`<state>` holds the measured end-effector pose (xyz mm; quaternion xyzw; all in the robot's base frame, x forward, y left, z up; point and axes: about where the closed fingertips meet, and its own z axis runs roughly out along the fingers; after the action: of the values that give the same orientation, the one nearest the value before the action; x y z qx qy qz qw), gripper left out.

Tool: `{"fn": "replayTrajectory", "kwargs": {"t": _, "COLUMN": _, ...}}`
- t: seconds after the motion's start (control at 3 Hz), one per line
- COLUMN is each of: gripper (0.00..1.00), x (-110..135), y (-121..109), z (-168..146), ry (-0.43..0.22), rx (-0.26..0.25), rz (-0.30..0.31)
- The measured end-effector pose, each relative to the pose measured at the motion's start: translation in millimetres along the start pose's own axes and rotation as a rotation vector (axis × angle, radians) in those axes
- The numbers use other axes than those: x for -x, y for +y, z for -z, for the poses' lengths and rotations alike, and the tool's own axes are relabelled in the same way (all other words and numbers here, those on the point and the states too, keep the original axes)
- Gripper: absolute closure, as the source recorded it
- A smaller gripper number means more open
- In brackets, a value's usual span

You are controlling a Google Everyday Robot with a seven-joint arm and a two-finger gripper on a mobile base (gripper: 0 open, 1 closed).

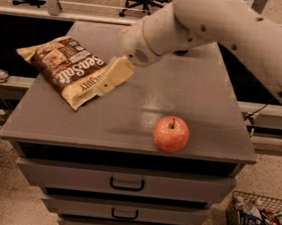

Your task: Pick brown chip bag

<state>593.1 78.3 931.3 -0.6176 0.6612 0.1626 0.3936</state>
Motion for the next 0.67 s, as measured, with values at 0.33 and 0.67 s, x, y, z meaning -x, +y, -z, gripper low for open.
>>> {"fn": "replayTrajectory", "kwargs": {"t": 0.33, "gripper": 0.0, "x": 21, "y": -18, "z": -49, "ry": -0.105, "rx": 0.005, "rz": -0.061}}
{"fn": "replayTrajectory", "kwargs": {"t": 0.67, "gripper": 0.0, "x": 36, "y": -27, "z": -89, "ry": -0.184, "rx": 0.026, "rz": -0.13}}
